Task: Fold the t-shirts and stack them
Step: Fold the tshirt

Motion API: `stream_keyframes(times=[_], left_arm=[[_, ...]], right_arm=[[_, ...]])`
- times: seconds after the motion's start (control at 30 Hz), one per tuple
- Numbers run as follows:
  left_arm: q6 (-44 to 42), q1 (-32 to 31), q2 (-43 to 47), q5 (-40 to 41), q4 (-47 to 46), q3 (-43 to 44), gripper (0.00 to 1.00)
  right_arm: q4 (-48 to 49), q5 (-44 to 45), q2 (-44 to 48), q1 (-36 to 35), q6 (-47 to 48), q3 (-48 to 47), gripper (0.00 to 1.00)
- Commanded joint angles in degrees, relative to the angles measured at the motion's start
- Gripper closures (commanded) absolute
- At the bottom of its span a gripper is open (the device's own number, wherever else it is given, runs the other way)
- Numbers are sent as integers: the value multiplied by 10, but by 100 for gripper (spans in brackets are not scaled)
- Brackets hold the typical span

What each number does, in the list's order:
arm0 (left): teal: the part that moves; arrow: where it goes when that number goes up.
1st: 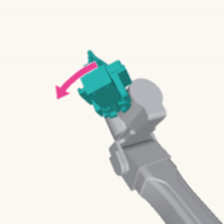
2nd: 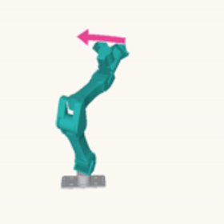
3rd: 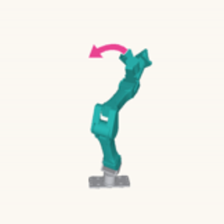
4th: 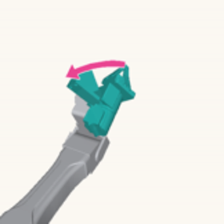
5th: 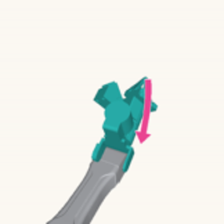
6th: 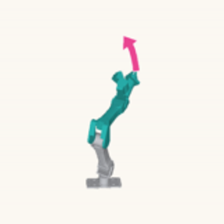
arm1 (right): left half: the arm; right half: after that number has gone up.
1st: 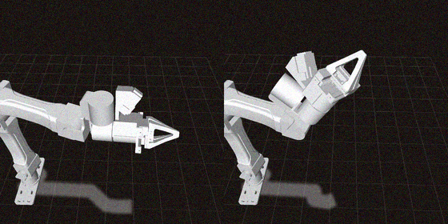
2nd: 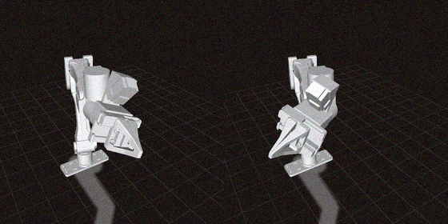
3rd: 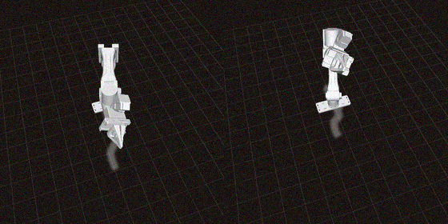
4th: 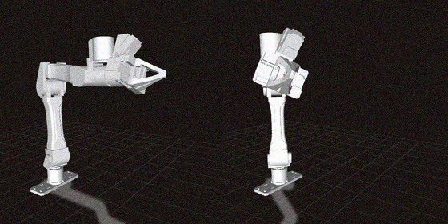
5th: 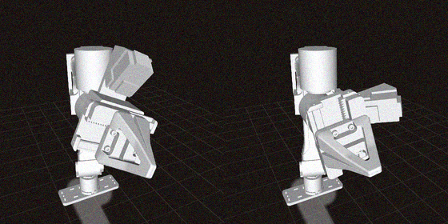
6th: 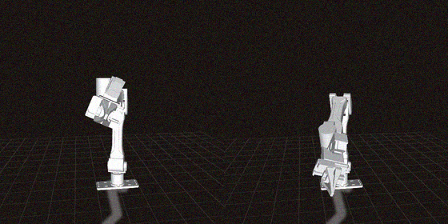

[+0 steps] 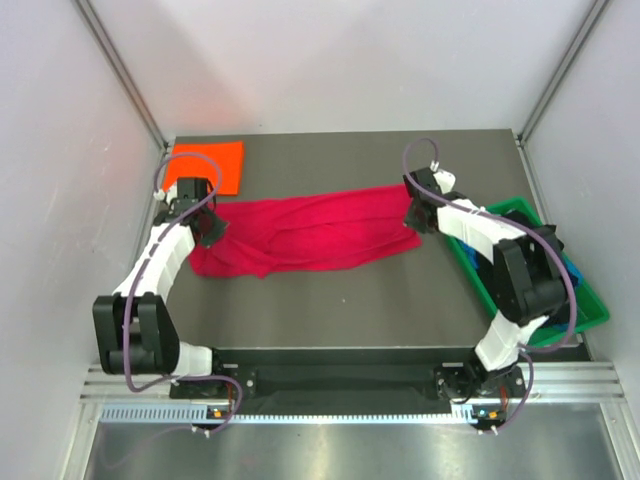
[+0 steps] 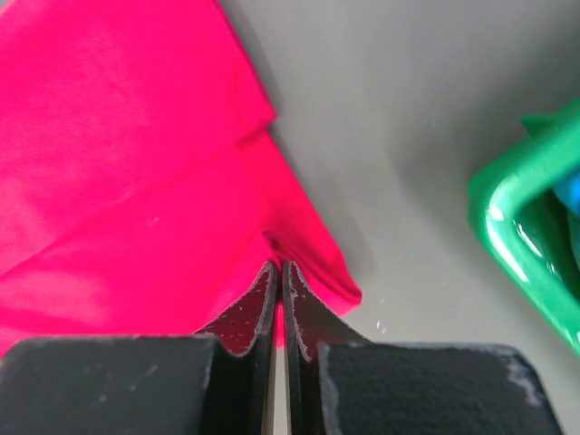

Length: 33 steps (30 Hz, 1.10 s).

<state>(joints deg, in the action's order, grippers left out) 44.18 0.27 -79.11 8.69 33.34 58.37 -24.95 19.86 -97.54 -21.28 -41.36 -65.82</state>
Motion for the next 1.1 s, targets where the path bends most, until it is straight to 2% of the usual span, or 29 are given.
stream_keyframes(times=[0.0,0.5,1.07], left_arm=[[-27,-1,-26,20,-25,46,100],[-30,4,-153,27,-31,135,100],[-20,6,-130,70,-25,131,100]], right_arm=[[-15,-21,-29,17,41,-37,100],[3,-55,-70,55,52,-68,100],[-4,-52,-76,61,58,-81,100]])
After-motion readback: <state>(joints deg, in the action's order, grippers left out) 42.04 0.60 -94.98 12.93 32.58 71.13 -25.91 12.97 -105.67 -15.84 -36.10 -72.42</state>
